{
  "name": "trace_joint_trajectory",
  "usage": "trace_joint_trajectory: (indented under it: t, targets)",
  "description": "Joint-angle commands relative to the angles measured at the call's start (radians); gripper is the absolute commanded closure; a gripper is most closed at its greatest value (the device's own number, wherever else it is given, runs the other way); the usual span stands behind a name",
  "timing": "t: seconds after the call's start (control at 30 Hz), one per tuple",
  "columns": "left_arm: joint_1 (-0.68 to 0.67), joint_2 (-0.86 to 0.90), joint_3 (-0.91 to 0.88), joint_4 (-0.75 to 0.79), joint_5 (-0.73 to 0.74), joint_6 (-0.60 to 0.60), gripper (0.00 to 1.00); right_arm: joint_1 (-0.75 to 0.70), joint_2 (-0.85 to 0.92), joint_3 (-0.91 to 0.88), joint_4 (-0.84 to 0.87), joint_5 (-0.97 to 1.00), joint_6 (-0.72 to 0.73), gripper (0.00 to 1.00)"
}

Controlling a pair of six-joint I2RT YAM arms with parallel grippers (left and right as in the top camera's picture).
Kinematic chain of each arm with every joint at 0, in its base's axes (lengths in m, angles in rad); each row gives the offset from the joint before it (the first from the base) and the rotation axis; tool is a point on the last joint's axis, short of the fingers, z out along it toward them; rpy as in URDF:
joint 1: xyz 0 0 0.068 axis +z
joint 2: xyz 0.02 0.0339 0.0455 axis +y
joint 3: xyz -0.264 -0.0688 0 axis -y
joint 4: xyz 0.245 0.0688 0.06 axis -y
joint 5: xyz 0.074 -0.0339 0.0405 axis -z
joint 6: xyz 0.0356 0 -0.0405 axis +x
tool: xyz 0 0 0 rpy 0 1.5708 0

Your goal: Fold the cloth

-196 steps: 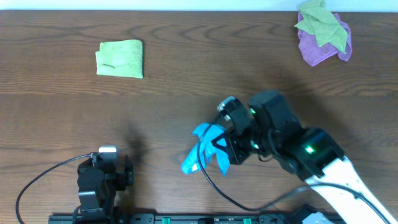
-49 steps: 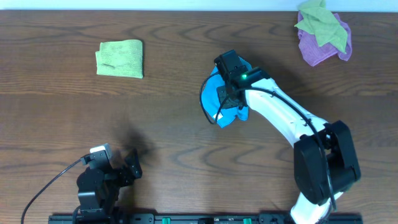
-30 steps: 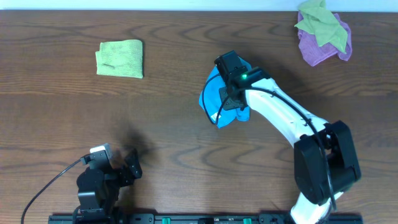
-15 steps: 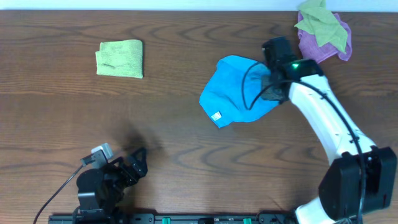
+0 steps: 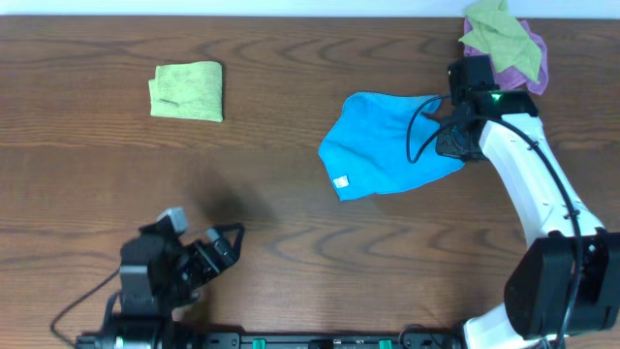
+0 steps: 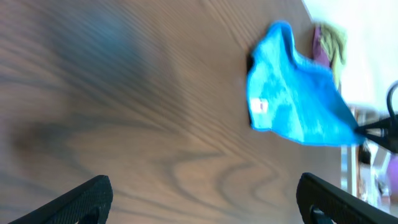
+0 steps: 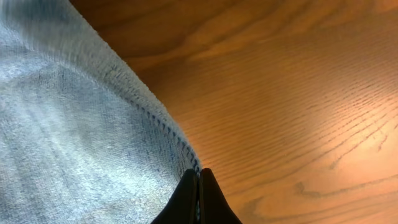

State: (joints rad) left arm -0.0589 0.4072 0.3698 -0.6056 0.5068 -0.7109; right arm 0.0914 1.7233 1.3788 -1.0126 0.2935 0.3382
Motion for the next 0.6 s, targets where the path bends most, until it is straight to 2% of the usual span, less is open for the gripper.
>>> trace_joint_trajectory:
  t: [0.0, 0.17, 0.27, 0.4, 0.57]
  targets:
    - [-0.103, 0.188, 0.13, 0.017, -0.047, -0.019, 0.04, -0.006, -0.006, -0.01, -0.001, 0.016, 0.024, 0.99]
    - [-0.328, 0.544, 0.361, 0.045, -0.108, -0.018, 0.04, -0.005, -0.006, -0.01, 0.005, 0.002, 0.024, 0.99]
    - [-0.407, 0.723, 0.463, 0.101, -0.118, -0.019, 0.05, -0.005, -0.006, -0.01, 0.004, -0.007, 0.025, 0.99]
    - [-0.45, 0.901, 0.512, 0.195, -0.076, -0.052, 0.05, -0.005, -0.007, -0.01, 0.014, -0.037, 0.024, 0.99]
    - [-0.452, 1.042, 0.512, 0.31, -0.037, -0.204, 0.05, -0.005, -0.007, -0.01, 0.022, -0.062, 0.025, 0.99]
